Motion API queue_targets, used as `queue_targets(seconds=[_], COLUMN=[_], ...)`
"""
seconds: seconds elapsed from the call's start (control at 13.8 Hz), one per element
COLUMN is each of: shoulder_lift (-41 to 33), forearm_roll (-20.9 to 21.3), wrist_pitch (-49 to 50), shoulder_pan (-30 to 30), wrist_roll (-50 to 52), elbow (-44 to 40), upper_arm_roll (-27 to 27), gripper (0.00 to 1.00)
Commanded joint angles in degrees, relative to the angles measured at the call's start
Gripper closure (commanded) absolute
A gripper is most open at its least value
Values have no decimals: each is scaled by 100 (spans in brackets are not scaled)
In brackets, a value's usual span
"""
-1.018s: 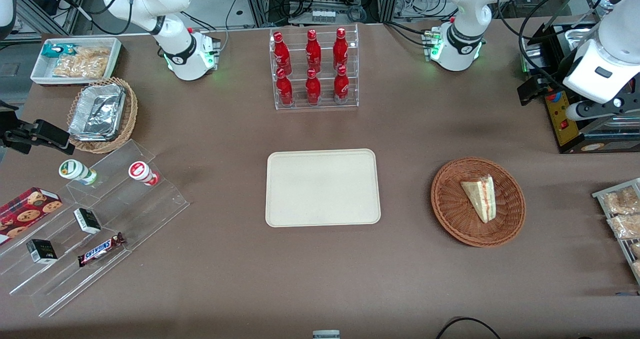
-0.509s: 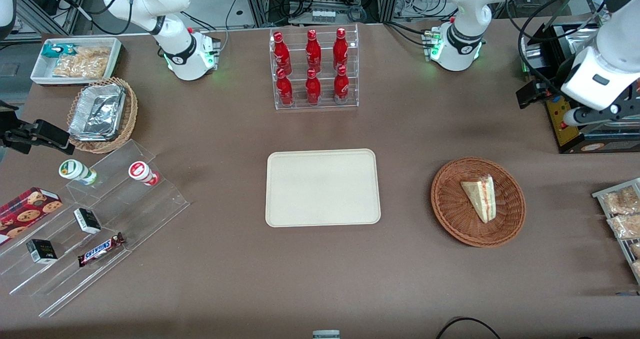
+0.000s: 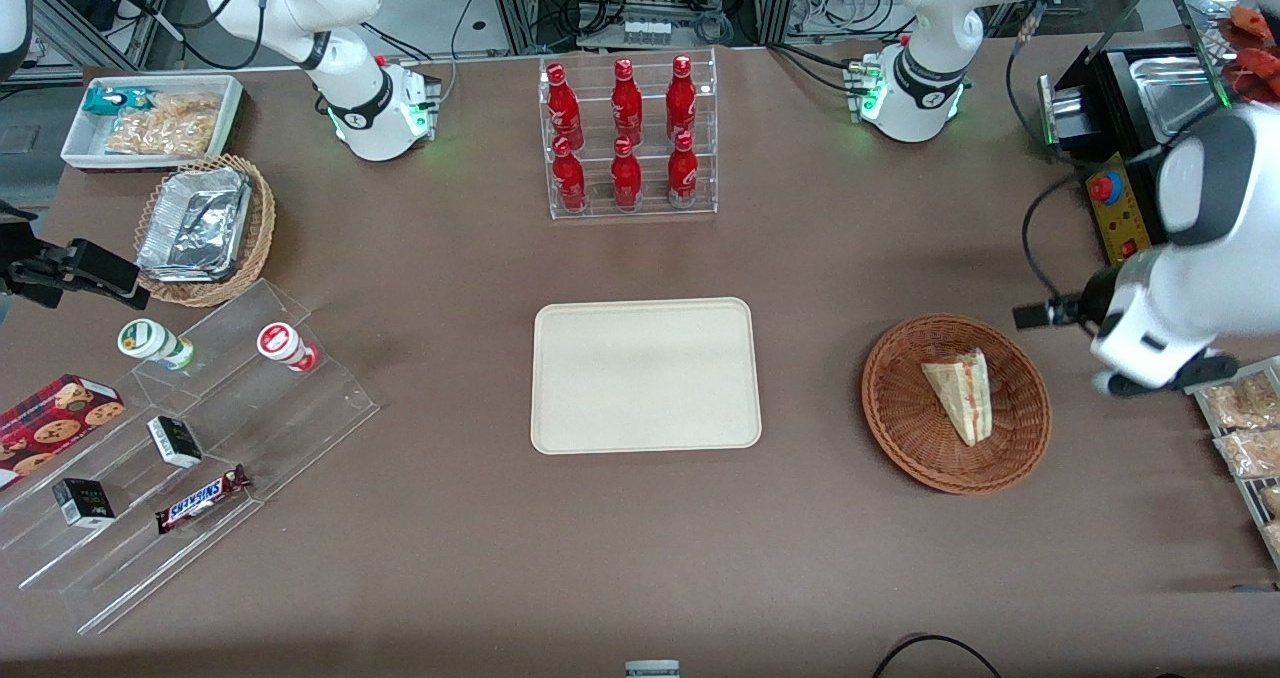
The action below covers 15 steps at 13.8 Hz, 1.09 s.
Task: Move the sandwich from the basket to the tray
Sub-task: 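Move the left gripper down over the sandwich in the wicker basket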
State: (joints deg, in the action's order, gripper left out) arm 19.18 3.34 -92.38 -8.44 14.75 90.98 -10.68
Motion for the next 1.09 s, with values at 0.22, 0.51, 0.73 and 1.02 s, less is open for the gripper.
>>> queue_targets(seconds=[0.22, 0.51, 0.73, 1.02], shoulder_lift=[1167, 1518, 1563, 1589], forearm_roll=[18, 18, 9, 0], wrist_pitch=[-745, -1098, -1466, -1537], shoulder_pan=[-61, -62, -62, -35], wrist_roll=[1230, 1531, 1540, 1662], elbow=[-213, -195, 182, 244], upper_arm_roll=[-13, -4, -4, -13], gripper=[0, 0, 0, 1])
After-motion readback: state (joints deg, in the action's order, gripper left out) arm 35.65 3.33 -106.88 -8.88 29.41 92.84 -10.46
